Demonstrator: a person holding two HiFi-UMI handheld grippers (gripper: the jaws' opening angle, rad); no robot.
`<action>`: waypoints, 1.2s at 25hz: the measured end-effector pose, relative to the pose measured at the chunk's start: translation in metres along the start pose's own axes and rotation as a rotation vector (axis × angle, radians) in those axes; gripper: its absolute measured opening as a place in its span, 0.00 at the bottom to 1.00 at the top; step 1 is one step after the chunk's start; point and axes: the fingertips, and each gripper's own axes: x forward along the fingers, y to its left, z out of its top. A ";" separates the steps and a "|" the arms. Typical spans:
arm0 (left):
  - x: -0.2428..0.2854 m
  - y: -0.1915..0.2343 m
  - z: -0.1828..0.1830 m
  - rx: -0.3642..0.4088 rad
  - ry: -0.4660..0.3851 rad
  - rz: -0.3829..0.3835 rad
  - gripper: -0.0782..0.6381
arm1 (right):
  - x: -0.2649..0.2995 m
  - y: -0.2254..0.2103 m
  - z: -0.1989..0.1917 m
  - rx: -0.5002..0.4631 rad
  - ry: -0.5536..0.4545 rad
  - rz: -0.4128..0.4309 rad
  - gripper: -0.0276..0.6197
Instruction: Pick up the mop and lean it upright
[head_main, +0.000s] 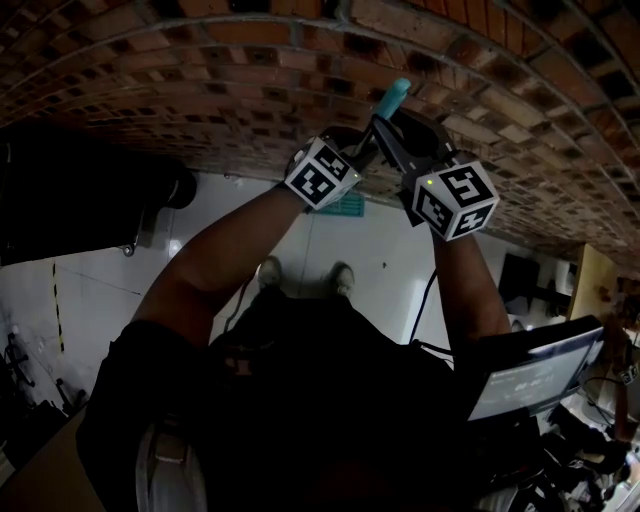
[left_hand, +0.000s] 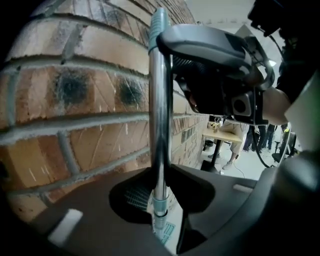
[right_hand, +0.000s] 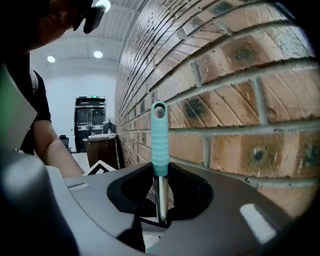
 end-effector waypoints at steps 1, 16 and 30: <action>-0.003 -0.001 0.006 0.002 -0.004 0.002 0.25 | -0.002 0.000 0.006 0.000 -0.007 -0.001 0.22; -0.042 -0.006 0.089 0.029 -0.055 0.000 0.25 | -0.032 0.012 0.096 -0.017 -0.072 -0.009 0.22; -0.092 -0.020 0.175 0.026 -0.082 -0.064 0.25 | -0.055 0.031 0.191 -0.037 -0.119 0.007 0.22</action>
